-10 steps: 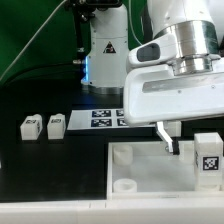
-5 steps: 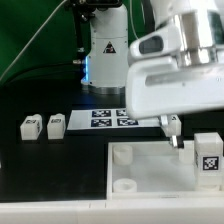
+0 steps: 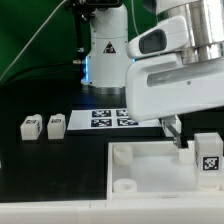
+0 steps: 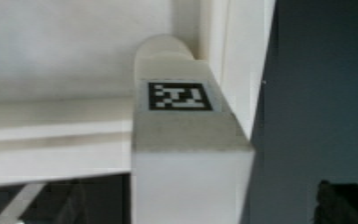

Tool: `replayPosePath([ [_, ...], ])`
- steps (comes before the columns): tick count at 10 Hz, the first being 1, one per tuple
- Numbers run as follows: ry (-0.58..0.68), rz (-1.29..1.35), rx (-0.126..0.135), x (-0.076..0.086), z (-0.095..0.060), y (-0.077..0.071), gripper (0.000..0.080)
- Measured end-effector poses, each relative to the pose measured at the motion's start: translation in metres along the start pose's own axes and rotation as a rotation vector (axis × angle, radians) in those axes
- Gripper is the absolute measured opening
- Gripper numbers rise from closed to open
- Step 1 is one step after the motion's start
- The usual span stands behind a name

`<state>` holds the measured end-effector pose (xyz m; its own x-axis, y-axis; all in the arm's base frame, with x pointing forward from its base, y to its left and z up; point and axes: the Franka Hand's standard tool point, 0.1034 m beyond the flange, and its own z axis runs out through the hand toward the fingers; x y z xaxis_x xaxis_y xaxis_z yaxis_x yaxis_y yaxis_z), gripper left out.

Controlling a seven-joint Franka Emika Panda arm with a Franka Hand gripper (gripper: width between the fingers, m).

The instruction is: Assemble one leg

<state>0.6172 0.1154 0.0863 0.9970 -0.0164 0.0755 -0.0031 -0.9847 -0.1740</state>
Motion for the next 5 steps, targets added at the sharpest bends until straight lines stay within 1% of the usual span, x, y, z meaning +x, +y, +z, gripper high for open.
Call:
replayPosePath([
  [1, -0.005, -0.001, -0.002, 0.008, 0.0, 0.001, 0.0649],
  [2, 0.029, 0.0, -0.01, 0.01, 0.004, 0.004, 0.0649],
  [3, 0.007, 0.02, -0.009, 0.005, 0.008, 0.004, 0.0649],
  [5, -0.061, 0.073, 0.002, 0.0, 0.005, 0.0, 0.0649],
])
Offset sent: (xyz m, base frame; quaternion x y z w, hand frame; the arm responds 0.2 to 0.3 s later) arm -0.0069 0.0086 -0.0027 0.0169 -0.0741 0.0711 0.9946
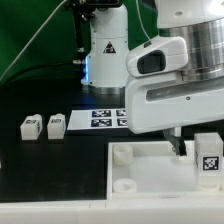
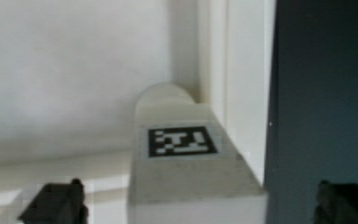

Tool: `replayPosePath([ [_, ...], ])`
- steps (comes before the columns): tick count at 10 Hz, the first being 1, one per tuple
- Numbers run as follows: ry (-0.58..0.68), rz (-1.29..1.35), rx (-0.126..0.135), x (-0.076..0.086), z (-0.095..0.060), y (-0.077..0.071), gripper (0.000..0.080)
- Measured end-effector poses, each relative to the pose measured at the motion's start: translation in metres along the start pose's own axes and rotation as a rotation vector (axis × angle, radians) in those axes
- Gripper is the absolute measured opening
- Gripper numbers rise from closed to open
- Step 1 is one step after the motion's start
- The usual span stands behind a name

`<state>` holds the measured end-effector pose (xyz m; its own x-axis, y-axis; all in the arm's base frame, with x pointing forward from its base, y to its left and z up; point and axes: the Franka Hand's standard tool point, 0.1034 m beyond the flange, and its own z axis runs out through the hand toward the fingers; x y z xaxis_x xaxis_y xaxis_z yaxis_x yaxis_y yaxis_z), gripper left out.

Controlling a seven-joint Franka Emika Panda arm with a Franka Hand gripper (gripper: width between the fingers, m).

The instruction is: Assemble one leg

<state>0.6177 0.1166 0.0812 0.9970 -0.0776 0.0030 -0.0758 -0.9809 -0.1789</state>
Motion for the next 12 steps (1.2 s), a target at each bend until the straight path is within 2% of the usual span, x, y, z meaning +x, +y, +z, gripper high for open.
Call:
replayPosePath([
  [2, -0.002, 0.004, 0.0, 0.0004, 0.0, 0.0029, 0.0649],
  [3, -0.003, 0.004, 0.0, 0.0004, 0.0, 0.0029, 0.0545],
  [4, -0.003, 0.005, 0.0, 0.0003, 0.0001, 0.003, 0.0409],
  [5, -0.003, 0.005, -0.001, 0.0003, 0.0001, 0.0033, 0.0409],
  [6, -0.002, 0.006, -0.002, 0.0006, -0.0001, 0.0046, 0.0301],
  [9, 0.004, 0.094, -0.002, 0.0016, -0.0009, 0.0045, 0.0301],
  [11, 0.023, 0.563, -0.017, 0.0005, -0.0003, 0.0005, 0.0301],
  [12, 0.002, 0.833, -0.014, -0.002, 0.0016, -0.0038, 0.0298],
])
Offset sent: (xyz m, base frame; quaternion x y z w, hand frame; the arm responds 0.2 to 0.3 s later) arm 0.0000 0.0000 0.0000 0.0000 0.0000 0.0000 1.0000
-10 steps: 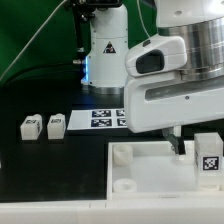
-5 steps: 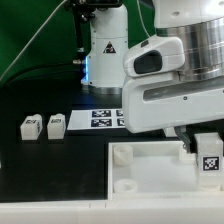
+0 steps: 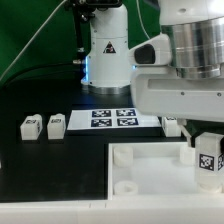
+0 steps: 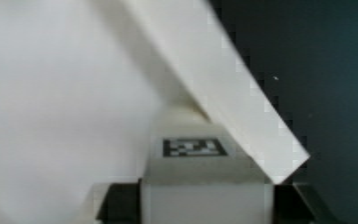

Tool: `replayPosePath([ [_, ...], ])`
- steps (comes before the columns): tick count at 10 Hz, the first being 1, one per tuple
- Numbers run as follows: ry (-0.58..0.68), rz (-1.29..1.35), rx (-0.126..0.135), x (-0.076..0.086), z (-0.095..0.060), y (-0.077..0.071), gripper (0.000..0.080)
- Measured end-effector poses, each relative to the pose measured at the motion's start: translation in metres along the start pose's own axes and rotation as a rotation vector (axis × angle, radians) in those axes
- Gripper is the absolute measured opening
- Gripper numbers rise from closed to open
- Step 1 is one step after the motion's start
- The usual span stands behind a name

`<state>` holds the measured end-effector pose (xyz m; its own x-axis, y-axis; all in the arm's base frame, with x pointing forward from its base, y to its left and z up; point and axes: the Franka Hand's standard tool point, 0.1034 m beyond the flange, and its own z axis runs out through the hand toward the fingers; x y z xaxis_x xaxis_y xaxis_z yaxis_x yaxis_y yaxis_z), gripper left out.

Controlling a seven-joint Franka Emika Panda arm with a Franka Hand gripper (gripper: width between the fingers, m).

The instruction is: Assemble one leg

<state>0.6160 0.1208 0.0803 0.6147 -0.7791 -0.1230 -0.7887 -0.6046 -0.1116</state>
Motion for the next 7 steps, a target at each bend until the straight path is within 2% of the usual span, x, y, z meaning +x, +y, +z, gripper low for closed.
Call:
replayPosePath([
  [1, -0.027, 0.246, 0.023, 0.0007, 0.0005, -0.002, 0.0296],
  [2, -0.039, 0.359, 0.042, 0.0037, 0.001, -0.0016, 0.0296],
  [4, -0.042, 0.545, 0.041, 0.0018, 0.0014, -0.0034, 0.0296],
  [7, -0.04, 0.553, 0.041, 0.0037, 0.0015, -0.0023, 0.0296],
])
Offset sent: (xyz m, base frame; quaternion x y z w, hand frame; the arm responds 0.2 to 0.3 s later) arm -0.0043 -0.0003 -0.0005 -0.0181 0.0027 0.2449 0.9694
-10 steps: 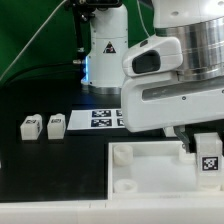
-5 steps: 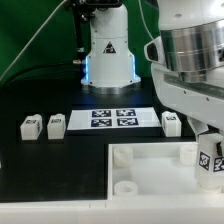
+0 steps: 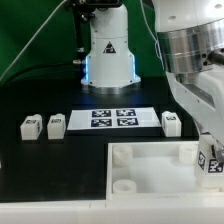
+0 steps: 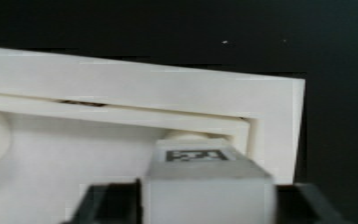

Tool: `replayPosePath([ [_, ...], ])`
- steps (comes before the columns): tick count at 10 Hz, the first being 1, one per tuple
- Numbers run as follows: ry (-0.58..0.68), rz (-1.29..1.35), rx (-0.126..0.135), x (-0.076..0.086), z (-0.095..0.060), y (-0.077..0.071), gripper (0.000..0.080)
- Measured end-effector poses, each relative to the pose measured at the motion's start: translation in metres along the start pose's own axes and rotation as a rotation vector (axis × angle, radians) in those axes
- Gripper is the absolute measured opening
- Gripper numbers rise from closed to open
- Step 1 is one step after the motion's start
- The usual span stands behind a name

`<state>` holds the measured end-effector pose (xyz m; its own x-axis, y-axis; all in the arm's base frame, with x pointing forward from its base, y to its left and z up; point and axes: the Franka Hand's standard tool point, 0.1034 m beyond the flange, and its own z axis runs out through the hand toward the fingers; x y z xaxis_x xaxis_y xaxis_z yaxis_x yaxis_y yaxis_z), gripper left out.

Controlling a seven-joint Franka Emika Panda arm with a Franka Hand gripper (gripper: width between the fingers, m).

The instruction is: Assemble one leg

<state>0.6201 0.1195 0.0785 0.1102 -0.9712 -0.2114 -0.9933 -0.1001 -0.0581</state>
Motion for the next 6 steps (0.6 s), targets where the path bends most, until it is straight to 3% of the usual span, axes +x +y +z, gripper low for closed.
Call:
replayPosePath([
  [1, 0.001, -0.045, 0.0, 0.0001, 0.0001, 0.0, 0.0471],
  [2, 0.001, -0.045, -0.001, 0.0, 0.0007, 0.0004, 0.0587],
  [3, 0.02, -0.236, -0.009, 0.0, 0.0045, 0.0017, 0.0587],
  [4, 0.039, -0.457, -0.021, -0.0025, 0.0075, 0.0027, 0.0637],
  [6, 0.041, -0.612, -0.023, 0.0015, 0.0063, 0.0019, 0.0646],
])
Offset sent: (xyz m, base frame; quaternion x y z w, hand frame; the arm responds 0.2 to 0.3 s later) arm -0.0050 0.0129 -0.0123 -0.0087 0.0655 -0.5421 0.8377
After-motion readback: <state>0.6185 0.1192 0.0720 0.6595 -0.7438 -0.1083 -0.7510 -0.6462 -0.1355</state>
